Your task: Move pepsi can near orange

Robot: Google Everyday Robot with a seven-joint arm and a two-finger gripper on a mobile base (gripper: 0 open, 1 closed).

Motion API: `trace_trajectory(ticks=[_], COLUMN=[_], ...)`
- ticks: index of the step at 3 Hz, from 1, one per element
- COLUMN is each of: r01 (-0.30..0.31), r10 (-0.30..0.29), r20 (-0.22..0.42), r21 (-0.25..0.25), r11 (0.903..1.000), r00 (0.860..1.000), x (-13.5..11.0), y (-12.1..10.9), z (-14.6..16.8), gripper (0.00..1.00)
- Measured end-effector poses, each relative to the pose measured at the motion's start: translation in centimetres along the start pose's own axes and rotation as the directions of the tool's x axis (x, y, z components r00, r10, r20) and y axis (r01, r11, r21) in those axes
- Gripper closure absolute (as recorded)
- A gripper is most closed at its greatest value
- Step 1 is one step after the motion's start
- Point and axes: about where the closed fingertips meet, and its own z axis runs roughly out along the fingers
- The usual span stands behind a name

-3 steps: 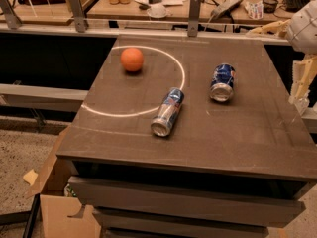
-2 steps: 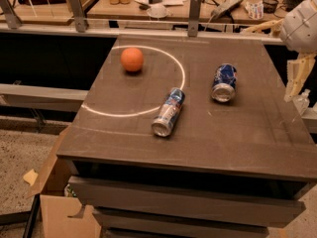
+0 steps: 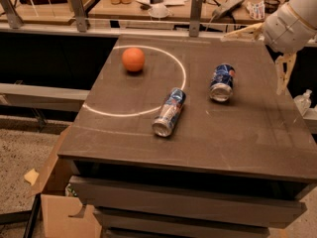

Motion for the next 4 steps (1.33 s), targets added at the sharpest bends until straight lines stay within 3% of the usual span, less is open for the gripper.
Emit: trace_trajectory(ticks=[1, 2, 3, 4], r01=[0.161, 0.276, 0.332, 0.354], r10=[-0.161, -0.275, -0.332, -0.357], r20=[0.015, 0.018, 0.017, 0.017], r21=[-0.01, -0.044, -0.101, -0.16], r11=[0.9869, 0.9602, 0.9378, 0.9213], r00=[0.987, 0.961, 0.943, 0.934], x=[1.2, 2.8, 4.0, 4.8], y=[-1.2, -2.1, -2.0, -1.7], z=[1.6, 3.7, 5.6, 7.1], gripper=[0.0, 0.0, 0.0, 0.15])
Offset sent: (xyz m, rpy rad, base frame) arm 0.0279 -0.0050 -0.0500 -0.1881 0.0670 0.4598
